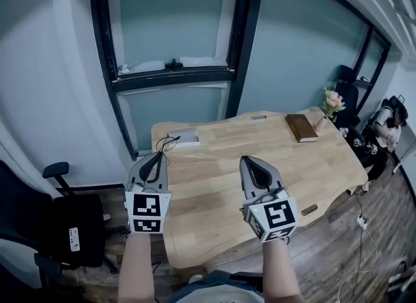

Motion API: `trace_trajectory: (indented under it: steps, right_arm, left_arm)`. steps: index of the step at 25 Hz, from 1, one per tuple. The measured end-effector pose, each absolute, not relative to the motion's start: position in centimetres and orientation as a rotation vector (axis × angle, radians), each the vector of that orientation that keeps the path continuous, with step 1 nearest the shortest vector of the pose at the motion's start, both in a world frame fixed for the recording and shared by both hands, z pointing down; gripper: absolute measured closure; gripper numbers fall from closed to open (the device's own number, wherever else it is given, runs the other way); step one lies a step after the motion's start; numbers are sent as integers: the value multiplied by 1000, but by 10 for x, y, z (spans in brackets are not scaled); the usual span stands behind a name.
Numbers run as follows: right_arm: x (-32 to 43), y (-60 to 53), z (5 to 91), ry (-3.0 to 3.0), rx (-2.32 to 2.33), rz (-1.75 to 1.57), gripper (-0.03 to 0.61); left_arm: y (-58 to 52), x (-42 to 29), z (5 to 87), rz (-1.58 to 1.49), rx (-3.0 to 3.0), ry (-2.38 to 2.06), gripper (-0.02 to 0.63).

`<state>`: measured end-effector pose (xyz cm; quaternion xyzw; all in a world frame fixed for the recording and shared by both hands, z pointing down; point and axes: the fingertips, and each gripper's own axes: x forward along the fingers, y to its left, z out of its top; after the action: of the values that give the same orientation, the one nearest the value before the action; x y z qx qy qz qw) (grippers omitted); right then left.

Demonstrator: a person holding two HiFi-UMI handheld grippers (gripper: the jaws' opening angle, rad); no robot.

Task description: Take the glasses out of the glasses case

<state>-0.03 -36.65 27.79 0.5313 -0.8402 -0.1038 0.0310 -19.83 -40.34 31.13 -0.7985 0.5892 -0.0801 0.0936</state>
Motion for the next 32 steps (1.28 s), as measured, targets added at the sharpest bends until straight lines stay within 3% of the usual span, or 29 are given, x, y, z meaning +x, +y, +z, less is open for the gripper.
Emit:
trace_trajectory:
  steps: [17,32]
  right_arm:
    - [38,-355,237,-2676,1658,-380,569]
    - [40,-320,246,-2659,1649,-391,569]
  left_arm:
    - [-358,-167,249,-49,-2215,1810,592]
    - [-328,-146,250,18,-2263,1752,592]
